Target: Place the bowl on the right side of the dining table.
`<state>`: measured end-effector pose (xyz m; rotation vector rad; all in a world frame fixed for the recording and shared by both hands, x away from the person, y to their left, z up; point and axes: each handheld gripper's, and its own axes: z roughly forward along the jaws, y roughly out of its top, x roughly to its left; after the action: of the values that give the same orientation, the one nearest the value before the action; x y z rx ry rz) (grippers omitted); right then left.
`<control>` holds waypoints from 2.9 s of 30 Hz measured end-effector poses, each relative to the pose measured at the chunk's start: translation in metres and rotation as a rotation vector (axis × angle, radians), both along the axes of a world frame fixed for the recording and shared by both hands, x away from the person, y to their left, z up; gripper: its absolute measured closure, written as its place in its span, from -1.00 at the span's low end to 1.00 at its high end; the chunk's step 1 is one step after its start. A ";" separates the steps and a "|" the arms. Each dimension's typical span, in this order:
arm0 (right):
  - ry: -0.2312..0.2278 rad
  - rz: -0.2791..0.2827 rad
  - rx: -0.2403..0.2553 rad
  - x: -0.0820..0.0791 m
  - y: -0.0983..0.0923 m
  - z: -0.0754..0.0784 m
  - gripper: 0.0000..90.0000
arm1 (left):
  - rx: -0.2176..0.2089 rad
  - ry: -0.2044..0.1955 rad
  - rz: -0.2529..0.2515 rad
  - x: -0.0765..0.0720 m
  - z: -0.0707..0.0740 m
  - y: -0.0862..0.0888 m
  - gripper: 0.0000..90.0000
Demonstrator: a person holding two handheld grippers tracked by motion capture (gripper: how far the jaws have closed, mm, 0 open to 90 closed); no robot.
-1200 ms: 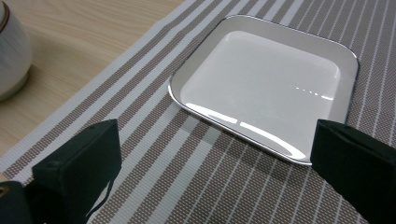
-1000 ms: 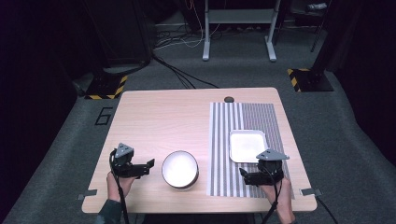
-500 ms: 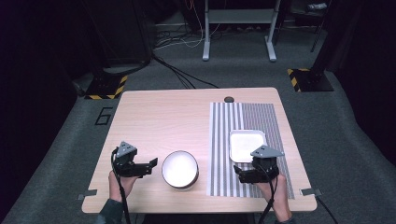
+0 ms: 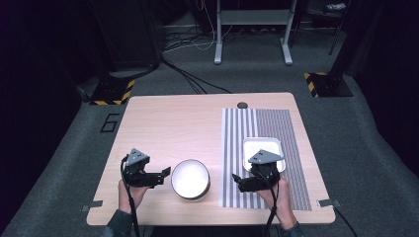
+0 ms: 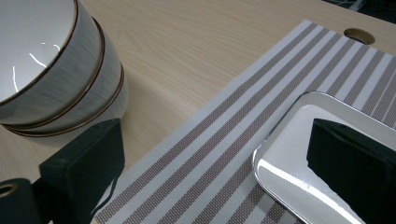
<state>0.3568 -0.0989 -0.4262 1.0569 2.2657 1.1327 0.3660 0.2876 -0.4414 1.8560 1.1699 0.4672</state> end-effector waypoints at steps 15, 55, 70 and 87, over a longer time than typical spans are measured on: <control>-0.018 0.111 0.028 0.003 0.038 0.020 -0.92 | -0.032 -0.030 -0.037 -0.003 0.009 -0.009 -0.91; 0.096 0.215 -0.036 0.016 0.108 -0.023 -0.55 | 0.046 0.074 -0.169 -0.004 -0.029 -0.053 -0.84; 0.135 0.209 -0.059 0.022 0.121 -0.037 -0.09 | 0.067 0.077 -0.172 -0.009 -0.036 -0.056 -0.47; 0.097 0.168 -0.071 0.021 0.121 -0.030 0.22 | 0.099 0.012 -0.132 -0.016 -0.026 -0.057 0.19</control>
<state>0.3780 0.0216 -0.4558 0.9267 2.4909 1.0773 0.3504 0.2303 -0.4674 2.0097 1.0401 0.4472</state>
